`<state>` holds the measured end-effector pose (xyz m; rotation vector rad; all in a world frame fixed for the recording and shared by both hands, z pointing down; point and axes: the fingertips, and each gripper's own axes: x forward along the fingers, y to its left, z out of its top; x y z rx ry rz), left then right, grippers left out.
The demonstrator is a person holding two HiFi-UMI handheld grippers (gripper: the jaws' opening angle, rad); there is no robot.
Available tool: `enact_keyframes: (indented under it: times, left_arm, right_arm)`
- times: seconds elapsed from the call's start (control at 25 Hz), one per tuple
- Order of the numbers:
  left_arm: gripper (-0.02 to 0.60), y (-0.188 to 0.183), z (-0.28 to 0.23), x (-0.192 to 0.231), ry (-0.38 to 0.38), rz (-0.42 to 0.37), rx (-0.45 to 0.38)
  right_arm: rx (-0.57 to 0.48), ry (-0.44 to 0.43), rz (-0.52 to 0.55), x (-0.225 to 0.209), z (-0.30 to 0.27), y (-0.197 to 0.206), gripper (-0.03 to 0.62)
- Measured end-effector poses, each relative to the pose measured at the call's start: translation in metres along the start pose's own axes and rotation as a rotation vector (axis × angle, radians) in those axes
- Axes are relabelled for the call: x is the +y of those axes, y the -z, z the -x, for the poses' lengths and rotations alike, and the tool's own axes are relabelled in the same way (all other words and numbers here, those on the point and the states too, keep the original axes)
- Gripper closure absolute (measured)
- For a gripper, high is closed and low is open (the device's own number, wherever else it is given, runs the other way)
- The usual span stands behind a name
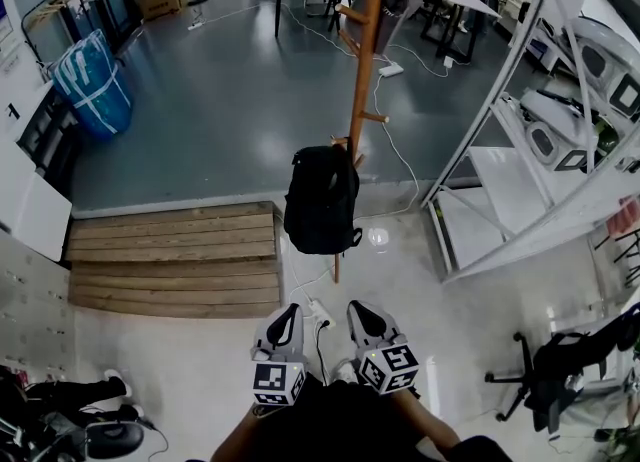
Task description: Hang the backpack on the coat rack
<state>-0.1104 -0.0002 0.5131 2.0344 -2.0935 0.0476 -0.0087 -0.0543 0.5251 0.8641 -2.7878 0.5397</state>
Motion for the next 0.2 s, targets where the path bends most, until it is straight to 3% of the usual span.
enact_keyframes:
  times: [0.2]
  left_arm:
    - [0.560, 0.0022, -0.0071, -0.0030, 0.009, -0.011, 0.007]
  right_arm:
    - [0.002, 0.002, 0.001, -0.0063, -0.0024, -0.0013, 0.582]
